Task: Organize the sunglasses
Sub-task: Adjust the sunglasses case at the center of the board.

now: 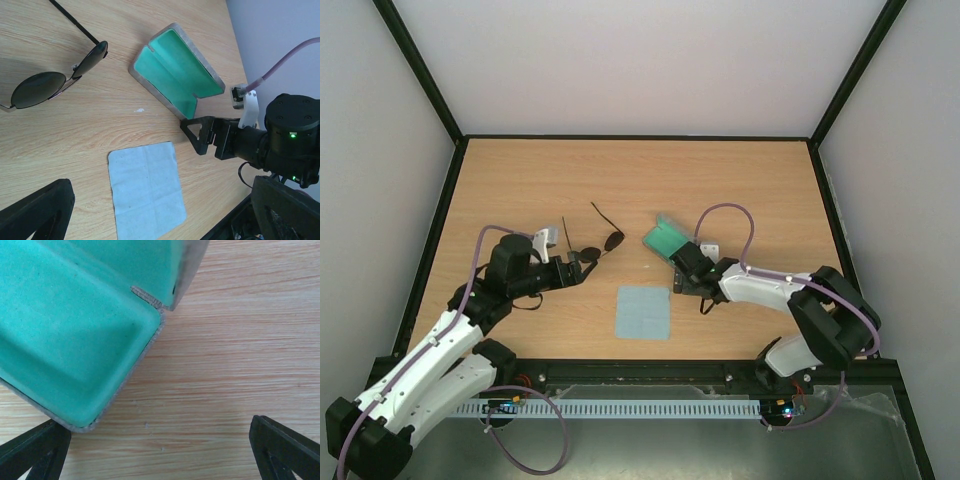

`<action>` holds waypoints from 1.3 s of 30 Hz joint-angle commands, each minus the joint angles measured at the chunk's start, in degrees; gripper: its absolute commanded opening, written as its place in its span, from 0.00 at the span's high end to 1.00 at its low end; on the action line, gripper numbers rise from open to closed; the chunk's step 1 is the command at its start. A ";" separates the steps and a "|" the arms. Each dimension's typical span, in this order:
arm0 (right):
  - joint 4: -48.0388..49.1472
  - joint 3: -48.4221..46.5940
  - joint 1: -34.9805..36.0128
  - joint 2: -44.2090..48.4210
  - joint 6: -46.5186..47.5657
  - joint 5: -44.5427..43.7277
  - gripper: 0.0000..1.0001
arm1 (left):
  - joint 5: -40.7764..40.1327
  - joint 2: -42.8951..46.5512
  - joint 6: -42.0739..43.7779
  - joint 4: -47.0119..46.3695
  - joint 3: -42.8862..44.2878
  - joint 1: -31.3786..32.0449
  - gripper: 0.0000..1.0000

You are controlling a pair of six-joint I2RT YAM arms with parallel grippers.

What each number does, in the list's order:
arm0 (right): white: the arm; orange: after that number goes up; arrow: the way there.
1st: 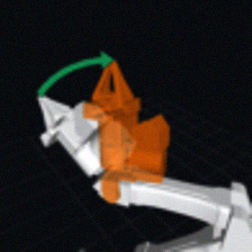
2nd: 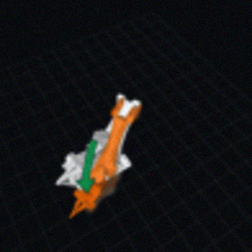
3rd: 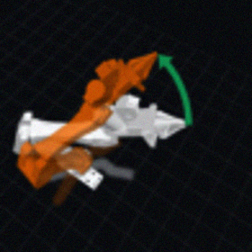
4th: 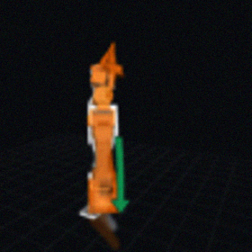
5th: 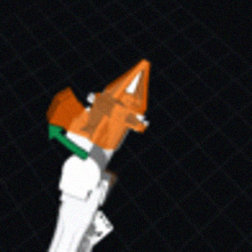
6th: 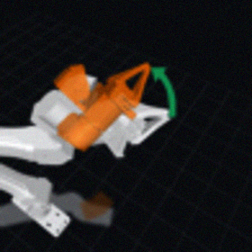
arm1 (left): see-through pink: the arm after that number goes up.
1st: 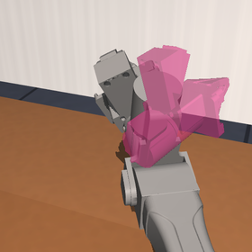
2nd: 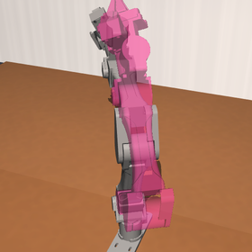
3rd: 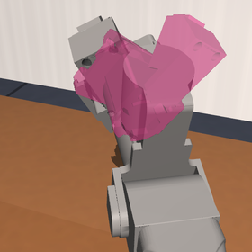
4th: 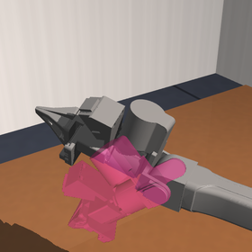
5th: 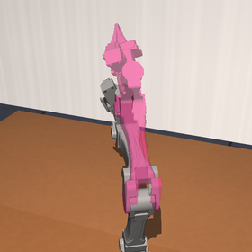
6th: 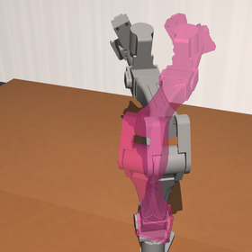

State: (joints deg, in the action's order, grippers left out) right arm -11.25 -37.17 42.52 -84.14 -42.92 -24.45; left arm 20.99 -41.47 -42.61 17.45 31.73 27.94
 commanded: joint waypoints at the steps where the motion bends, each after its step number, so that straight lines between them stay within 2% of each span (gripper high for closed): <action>1: -2.85 -1.84 0.37 -2.20 -1.79 -4.39 0.01 | 0.67 0.87 -0.19 -0.01 -1.01 -0.26 0.01; 13: -2.99 -1.52 -0.48 -4.48 -2.33 -7.91 0.02 | 0.62 1.29 0.15 0.43 -1.01 -0.26 0.01; 28: -2.39 -1.17 -6.18 -4.02 -2.65 -5.03 0.01 | 0.63 2.08 0.04 1.08 -0.82 -0.26 0.01; 39: -2.04 -1.09 -7.85 -4.27 -2.75 -3.52 0.02 | 0.63 2.51 0.11 1.52 -0.64 -0.26 0.00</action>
State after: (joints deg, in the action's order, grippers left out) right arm -10.50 -39.05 35.31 -87.22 -45.06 -27.64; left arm 20.99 -39.99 -42.59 17.98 31.38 27.94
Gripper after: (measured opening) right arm 0.986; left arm 0.994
